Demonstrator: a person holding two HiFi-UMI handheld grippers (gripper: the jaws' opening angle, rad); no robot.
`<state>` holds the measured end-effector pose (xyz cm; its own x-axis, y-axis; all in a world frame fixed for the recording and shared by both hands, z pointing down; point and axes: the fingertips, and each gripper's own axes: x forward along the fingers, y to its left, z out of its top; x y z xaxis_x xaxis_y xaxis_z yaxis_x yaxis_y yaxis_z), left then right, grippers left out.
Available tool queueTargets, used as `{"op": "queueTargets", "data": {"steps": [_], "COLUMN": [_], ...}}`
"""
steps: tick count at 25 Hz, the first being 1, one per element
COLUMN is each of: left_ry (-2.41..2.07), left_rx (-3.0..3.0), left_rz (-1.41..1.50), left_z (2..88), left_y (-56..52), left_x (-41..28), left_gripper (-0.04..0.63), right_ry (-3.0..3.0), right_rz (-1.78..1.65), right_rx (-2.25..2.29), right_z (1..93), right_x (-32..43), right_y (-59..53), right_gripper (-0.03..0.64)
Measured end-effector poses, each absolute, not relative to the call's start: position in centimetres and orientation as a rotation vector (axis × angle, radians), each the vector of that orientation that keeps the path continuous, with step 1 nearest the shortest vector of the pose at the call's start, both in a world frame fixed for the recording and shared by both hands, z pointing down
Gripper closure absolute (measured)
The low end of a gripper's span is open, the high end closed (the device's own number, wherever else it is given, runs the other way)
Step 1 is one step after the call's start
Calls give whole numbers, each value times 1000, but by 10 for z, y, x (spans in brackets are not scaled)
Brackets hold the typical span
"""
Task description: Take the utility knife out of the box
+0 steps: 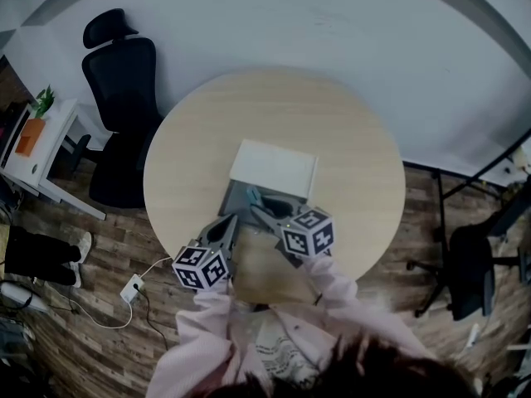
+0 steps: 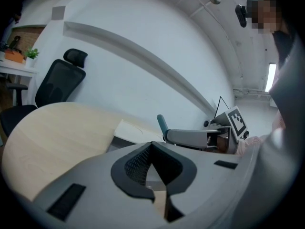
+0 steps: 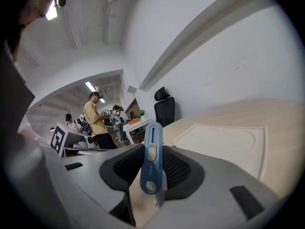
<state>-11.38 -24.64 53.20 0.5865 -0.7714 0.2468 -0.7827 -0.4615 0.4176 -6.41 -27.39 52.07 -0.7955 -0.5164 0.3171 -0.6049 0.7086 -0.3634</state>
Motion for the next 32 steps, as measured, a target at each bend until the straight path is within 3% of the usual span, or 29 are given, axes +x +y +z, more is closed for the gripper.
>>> {"op": "queueTargets", "data": {"steps": [32], "left_ry": [-1279], "left_rx": [2500], "left_rz": [12], "left_z": [493], "left_y": [-228], "left_x": [-111], "left_gripper": [586], "right_ry": [-2959], "right_rz": [601], "right_rx": [856], "right_z": [470], "right_x": [-49], "right_y": [-251], "right_gripper": [491]}}
